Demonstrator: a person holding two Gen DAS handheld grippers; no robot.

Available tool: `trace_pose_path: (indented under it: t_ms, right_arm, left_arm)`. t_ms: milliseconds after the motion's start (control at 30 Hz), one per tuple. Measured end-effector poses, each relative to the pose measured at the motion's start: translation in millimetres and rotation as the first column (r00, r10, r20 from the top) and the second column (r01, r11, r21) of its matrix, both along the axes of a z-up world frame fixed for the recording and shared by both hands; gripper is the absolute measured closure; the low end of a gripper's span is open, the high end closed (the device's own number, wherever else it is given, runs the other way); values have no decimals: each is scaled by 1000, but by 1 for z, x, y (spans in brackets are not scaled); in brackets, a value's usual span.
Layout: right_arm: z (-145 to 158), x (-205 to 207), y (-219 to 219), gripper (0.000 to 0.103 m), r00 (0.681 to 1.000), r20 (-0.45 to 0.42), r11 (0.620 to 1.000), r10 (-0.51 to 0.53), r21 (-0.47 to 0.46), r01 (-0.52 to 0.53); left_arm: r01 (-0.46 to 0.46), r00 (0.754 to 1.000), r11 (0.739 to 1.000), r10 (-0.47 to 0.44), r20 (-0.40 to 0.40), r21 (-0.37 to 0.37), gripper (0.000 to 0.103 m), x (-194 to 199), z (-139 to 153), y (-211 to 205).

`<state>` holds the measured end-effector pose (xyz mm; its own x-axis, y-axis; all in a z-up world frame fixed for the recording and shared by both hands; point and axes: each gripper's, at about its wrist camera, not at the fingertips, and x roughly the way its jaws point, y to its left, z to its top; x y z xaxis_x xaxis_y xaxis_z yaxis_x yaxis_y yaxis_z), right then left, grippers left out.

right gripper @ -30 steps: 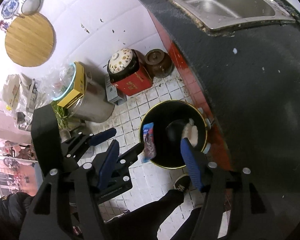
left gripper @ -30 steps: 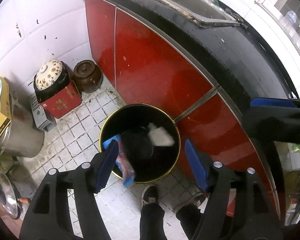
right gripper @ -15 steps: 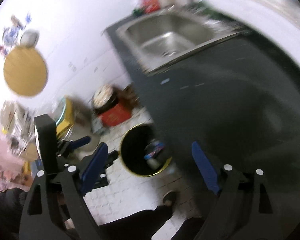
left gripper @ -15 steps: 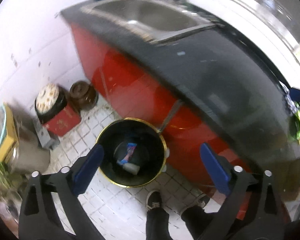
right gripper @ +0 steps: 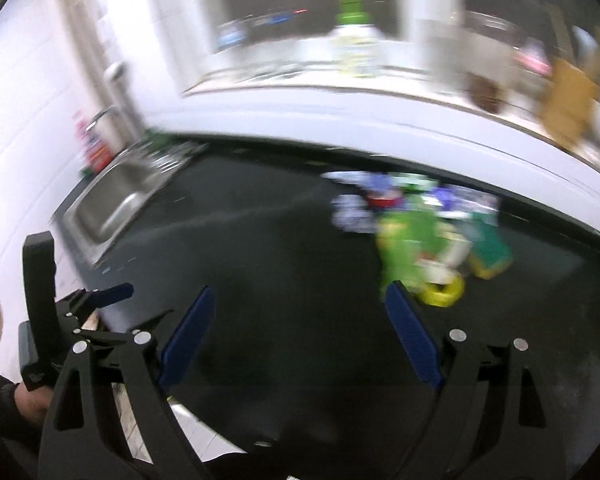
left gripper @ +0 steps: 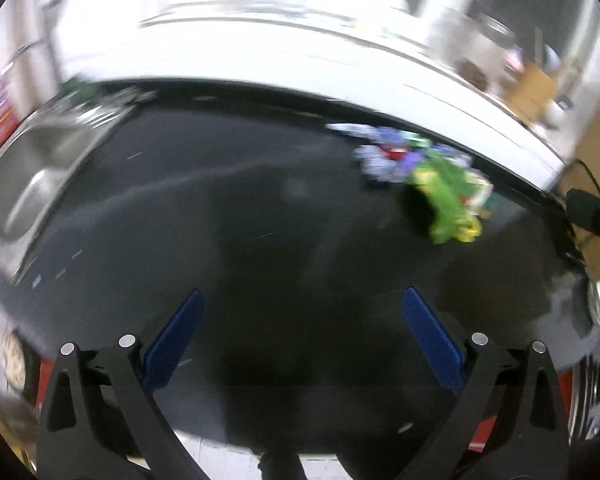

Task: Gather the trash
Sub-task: 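Return both tools to the counter above the trash pile, then grasp the green scouring pad with the right tool while the left tool grasps the grey tissue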

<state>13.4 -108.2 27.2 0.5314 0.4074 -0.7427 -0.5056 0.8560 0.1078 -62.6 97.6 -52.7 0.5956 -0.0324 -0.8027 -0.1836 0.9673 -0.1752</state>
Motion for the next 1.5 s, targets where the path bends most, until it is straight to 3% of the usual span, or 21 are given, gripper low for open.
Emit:
trace_pose_path:
  t_ms: [167, 333, 633, 833, 1033, 1233, 1500]
  right_arm:
    - [5, 10, -67, 19, 995, 22, 996, -93, -4, 93]
    - [-2, 25, -103, 19, 993, -4, 993, -121, 14, 121]
    - [-33, 80, -139, 19, 987, -68, 989, -147, 0, 148]
    - [-72, 138, -162, 18, 984, -104, 990, -142, -41, 138]
    - [-123, 194, -171, 16, 980, -167, 990, -108, -112, 90]
    - [-163, 239, -168, 16, 976, -209, 986, -57, -164, 22]
    - [-180, 266, -154, 16, 978, -208, 979, 21, -196, -63]
  left_arm:
    - [102, 995, 995, -102, 2, 9, 7, 31, 7, -47]
    - [149, 989, 988, -148, -16, 33, 7, 54, 4, -77]
    - [161, 985, 984, -155, -71, 81, 7, 107, -17, -80]
    - [169, 982, 981, -158, -103, 100, 7, 160, -46, -75]
    - [194, 974, 974, -178, -137, 114, 7, 212, -91, -69]
    - [214, 968, 970, -195, -161, 114, 7, 252, -113, -70]
    - [274, 955, 948, -250, -157, 161, 11, 284, -124, -75]
